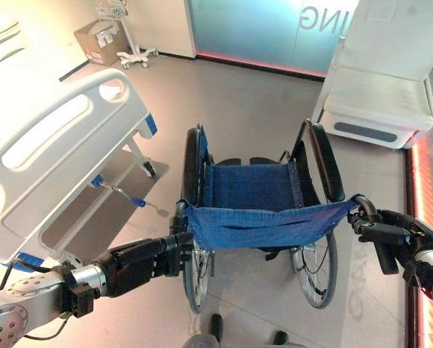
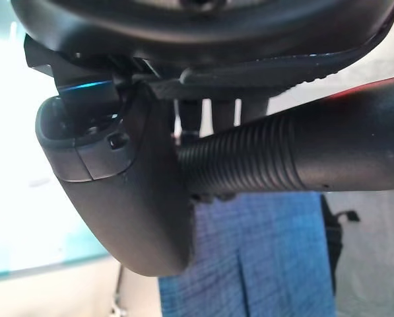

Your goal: Push the wheelchair next to the bed

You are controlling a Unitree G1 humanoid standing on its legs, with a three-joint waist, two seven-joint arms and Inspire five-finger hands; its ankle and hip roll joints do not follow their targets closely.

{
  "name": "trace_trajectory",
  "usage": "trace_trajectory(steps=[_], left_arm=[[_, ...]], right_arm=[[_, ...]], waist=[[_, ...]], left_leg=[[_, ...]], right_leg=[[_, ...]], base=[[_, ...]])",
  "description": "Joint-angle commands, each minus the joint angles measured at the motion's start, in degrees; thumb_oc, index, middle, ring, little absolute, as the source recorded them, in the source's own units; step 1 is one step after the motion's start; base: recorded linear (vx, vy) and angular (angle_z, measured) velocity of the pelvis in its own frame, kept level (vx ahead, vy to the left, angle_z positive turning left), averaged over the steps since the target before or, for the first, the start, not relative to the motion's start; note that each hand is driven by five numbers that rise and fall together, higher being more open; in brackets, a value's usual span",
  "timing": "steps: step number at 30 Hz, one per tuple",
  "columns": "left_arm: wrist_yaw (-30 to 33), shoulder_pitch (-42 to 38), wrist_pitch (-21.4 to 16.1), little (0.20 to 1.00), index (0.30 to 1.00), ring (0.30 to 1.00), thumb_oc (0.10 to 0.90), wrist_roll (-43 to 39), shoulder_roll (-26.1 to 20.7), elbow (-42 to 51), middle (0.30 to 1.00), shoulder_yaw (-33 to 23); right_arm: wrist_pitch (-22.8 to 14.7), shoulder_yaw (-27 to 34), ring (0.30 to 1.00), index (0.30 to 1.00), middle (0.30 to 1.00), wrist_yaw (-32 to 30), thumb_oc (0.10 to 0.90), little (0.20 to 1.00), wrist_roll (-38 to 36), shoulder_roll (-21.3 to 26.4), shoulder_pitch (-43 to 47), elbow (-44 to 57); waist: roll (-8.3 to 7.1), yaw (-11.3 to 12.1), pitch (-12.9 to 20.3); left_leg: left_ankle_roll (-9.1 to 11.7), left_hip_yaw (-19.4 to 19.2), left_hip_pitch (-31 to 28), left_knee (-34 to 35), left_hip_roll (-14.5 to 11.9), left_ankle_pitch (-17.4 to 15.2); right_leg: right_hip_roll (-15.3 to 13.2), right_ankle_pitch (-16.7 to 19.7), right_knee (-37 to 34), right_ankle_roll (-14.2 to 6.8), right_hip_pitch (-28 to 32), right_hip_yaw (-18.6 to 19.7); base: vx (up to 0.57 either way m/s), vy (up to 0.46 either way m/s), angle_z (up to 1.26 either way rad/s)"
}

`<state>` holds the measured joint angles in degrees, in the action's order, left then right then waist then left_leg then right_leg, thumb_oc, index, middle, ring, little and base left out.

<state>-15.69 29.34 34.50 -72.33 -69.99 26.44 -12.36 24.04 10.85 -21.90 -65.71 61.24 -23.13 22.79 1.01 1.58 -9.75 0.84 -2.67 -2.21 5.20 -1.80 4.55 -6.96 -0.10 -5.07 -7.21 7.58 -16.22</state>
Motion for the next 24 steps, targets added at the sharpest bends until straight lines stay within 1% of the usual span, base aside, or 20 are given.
trace_trajectory(steps=[1,4,5,7,8,9,10,11,12,13,18,19,20,22,24], left_arm=[[-2.35,-3.60,-6.15,0.900,0.900,0.900,0.800,-5.61,-1.66,4.08,0.900,-1.77],[-2.54,-5.48,-7.98,0.900,0.900,0.900,0.800,-8.30,-1.33,4.42,0.900,0.03],[-1.20,-7.09,-8.95,0.900,0.900,0.900,0.800,-9.65,-1.05,4.35,0.900,1.15],[2.27,-9.02,-11.21,0.900,0.900,0.900,0.800,-9.73,-0.69,4.31,0.900,2.58],[3.36,-9.73,-11.43,0.900,0.900,0.900,0.800,-10.22,-0.61,4.34,0.900,3.03],[6.70,-11.27,-12.58,0.900,0.900,0.900,0.800,-11.49,0.13,4.33,0.900,3.81],[7.19,-11.68,-12.44,0.900,0.900,0.900,0.800,-11.54,0.35,4.25,0.900,3.99],[9.84,-12.70,-12.91,0.900,0.900,0.900,0.800,-11.61,1.26,4.08,0.900,4.13],[11.11,-12.90,-13.37,0.900,0.900,0.900,0.800,-11.48,1.81,3.96,0.900,3.96],[13.15,-12.93,-14.73,0.900,0.900,0.900,0.800,-10.35,2.83,3.75,0.900,3.35],[14.27,-12.82,-16.63,0.900,0.900,0.900,0.800,-11.15,4.72,3.29,0.900,1.34],[14.39,-13.05,-17.60,0.651,0.651,0.651,0.634,-11.37,4.92,3.28,0.651,1.18],[14.20,-13.28,-18.40,0.300,0.300,0.300,0.400,-11.10,5.17,3.38,0.300,1.12],[13.19,-13.39,-19.56,0.300,0.300,0.300,0.400,-10.05,5.61,3.77,0.300,0.97],[13.58,-13.76,-19.84,0.300,0.300,0.300,0.400,-9.55,5.80,4.00,0.300,1.23]], right_arm=[[-6.07,-3.48,0.300,0.300,0.300,2.15,0.400,0.300,-3.04,3.30,6.42,2.30],[-6.07,-4.28,0.300,0.300,0.300,1.79,0.400,0.300,-3.24,3.31,7.17,2.22],[-5.93,-4.97,0.300,0.300,0.300,1.79,0.400,0.300,-3.28,3.23,7.93,1.92],[-5.83,-5.84,0.300,0.300,0.300,1.81,0.400,0.300,-3.14,2.89,8.75,1.53],[-5.68,-5.97,0.300,0.300,0.300,1.74,0.400,0.300,-3.20,2.83,8.95,1.51],[-5.30,-6.61,0.300,0.300,0.300,1.52,0.400,0.300,-3.08,2.39,9.58,1.46],[-5.20,-6.66,0.300,0.300,0.300,1.54,0.400,0.300,-3.04,2.28,9.67,1.40],[-4.76,-6.72,0.300,0.300,0.300,1.62,0.400,0.300,-2.70,1.73,9.77,1.35],[-4.44,-6.51,0.300,0.300,0.300,1.69,0.400,0.300,-2.57,1.44,9.59,1.43],[-4.06,-6.01,0.300,0.300,0.300,1.84,0.400,0.300,-2.43,1.09,9.12,1.53],[-2.91,-4.86,0.300,0.300,0.300,2.32,0.400,0.300,-2.30,0.45,8.47,1.48],[-2.73,-4.79,0.300,0.300,0.300,2.65,0.400,0.300,-2.10,0.23,8.56,1.26],[-2.57,-4.82,0.300,0.300,0.300,2.76,0.400,0.300,-1.88,-0.07,8.59,1.25],[-2.35,-4.73,0.300,0.300,0.300,3.02,0.400,0.300,-1.40,-0.70,8.39,1.24],[-2.27,-4.94,0.300,0.300,0.300,2.99,0.400,0.300,-1.20,-1.10,8.52,1.17]], waist=[[-0.13,-0.47,2.09],[-0.13,-0.57,2.15],[-0.16,-0.58,2.16],[-0.17,-0.58,2.21],[-0.20,-0.55,2.27],[-0.32,-0.50,2.46],[-0.35,-0.47,2.48],[-0.46,-0.44,2.61],[-0.52,-0.45,2.70],[-0.63,-0.44,2.80],[-0.78,-0.47,2.82],[-0.80,-0.51,2.79],[-0.82,-0.52,2.79],[-0.91,-0.48,2.79],[-0.99,-0.48,2.77]], left_leg=[[2.18,-5.38,-2.67,-0.20,-1.29,-2.10],[2.24,-5.31,-2.72,-0.20,-1.29,-2.18],[2.25,-5.30,-2.78,-0.20,-1.31,-2.22],[2.27,-5.26,-2.83,-0.20,-1.31,-2.27],[2.27,-5.22,-2.83,-0.20,-1.29,-2.29],[2.29,-5.10,-2.84,-0.20,-1.28,-2.33],[2.28,-5.08,-2.86,-0.20,-1.27,-2.36],[2.24,-5.04,-2.93,-0.20,-1.23,-2.44],[2.21,-5.00,-2.95,-0.20,-1.21,-2.44],[2.20,-4.89,-2.94,-0.20,-1.20,-2.40],[2.25,-4.91,-2.89,-0.20,-1.31,-2.35],[2.28,-4.95,-2.82,-0.20,-1.36,-2.30],[2.28,-4.93,-2.81,-0.20,-1.38,-2.29],[2.30,-4.98,-2.77,-0.20,-1.40,-2.23],[2.33,-4.93,-2.80,-0.20,-1.42,-2.22]], right_leg=[[0.06,3.34,0.07,-1.33,-1.20,1.27],[0.02,3.32,0.07,-1.35,-1.18,1.35],[-0.02,3.33,0.07,-1.35,-1.11,1.25],[-0.03,3.29,0.07,-1.35,-1.03,1.20],[-0.02,3.28,0.07,-1.34,-1.02,1.18],[-0.03,3.23,0.07,-1.35,-1.01,1.11],[-0.03,3.19,0.07,-1.34,-0.98,1.07],[-0.04,3.08,0.07,-1.32,-0.88,0.98],[-0.04,3.06,0.07,-1.29,-0.86,1.00],[0.00,3.00,0.07,-1.24,-0.83,1.00],[0.05,2.89,0.07,-1.06,-0.85,1.06],[0.05,2.91,0.07,-1.05,-0.92,1.09],[0.06,2.89,0.07,-1.00,-0.94,1.11],[0.06,2.88,0.07,-0.95,-0.92,1.08],[0.07,2.93,0.07,-0.94,-0.94,1.13]], base=[[0.00,0.000,0.00],[0.00,0.000,0.00],[0.00,0.000,0.00],[0.00,0.000,0.00],[0.00,0.000,0.00],[0.00,0.000,0.00],[0.00,0.000,0.00],[0.00,0.000,0.00],[0.00,0.000,0.00],[0.00,0.000,0.00],[0.00,0.000,0.00],[0.00,0.000,0.00],[0.00,0.000,0.00],[0.00,0.000,0.00],[0.00,0.000,0.00]])
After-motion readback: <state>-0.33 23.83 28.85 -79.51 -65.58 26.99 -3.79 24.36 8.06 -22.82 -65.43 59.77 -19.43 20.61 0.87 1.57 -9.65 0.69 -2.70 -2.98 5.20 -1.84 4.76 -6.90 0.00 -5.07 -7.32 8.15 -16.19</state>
